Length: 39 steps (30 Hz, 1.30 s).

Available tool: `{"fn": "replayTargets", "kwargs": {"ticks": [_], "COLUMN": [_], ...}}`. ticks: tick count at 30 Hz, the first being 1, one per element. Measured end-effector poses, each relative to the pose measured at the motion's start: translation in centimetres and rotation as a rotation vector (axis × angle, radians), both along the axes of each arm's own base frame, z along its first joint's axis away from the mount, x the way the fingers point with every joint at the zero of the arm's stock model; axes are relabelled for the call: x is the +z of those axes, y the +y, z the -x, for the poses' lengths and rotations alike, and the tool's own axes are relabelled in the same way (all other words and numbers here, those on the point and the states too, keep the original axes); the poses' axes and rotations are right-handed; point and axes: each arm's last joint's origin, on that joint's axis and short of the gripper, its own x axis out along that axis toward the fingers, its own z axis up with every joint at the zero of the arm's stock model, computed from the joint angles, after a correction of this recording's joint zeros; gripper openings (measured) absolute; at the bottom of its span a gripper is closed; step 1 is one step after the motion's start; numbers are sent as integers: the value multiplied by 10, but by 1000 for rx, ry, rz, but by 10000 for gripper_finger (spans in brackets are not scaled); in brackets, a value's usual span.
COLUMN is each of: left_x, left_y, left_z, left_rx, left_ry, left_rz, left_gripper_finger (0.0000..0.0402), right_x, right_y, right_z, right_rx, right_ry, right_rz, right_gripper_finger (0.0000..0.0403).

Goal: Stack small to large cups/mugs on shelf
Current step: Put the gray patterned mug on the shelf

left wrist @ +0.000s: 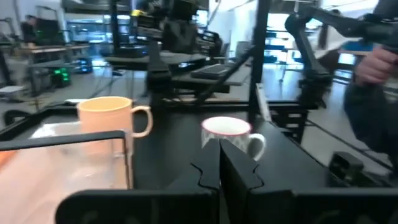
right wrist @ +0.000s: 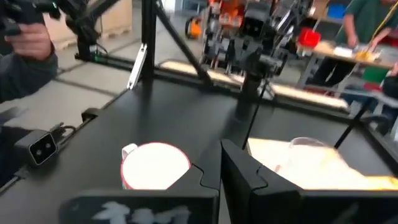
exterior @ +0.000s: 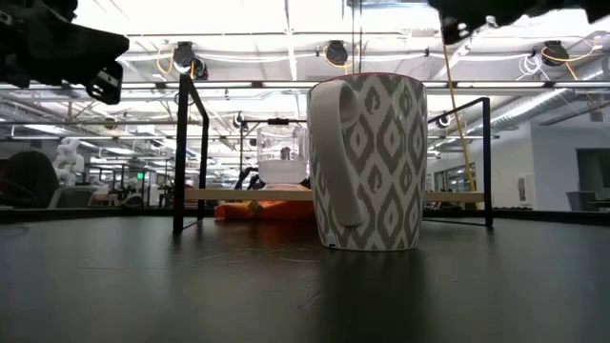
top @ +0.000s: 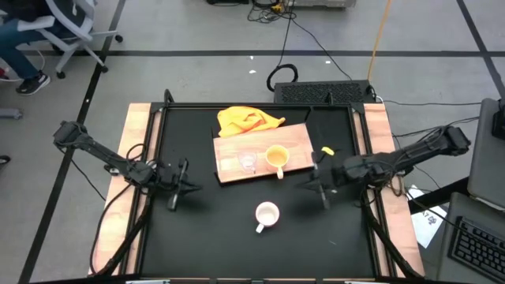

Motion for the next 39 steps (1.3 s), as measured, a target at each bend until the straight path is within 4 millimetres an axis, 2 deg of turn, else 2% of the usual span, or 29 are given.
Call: {"fn": "replayTargets", "kwargs": {"ticks": [11, 15, 21, 26, 35, 39], "left_x": [-3, -7, -7, -7, -8, -8], "left_y": [0, 0, 0, 0, 0, 0], "left_z": [0, 0, 0, 0, 0, 0], "left_rx": [12, 16, 16, 17, 18, 19], "left_ry": [37, 78, 77, 72, 68, 68], "left_rz": [32, 23, 8, -25, -58, -54], "left_gripper_finger": [5, 6, 6, 5, 6, 5], "right_x": [21, 26, 32, 32, 31, 25], "right_y": [17, 21, 30, 31, 23, 25], "right_z": [-58, -70, -84, -92, -113, -123], "right_rx": [-61, -73, 27, 15, -92, -120], "right_ry": [392, 488, 533, 553, 670, 715], "right_rz": [-34, -52, -138, -183, -251, -274], "right_gripper_finger": [0, 0, 14, 48, 157, 186]}}
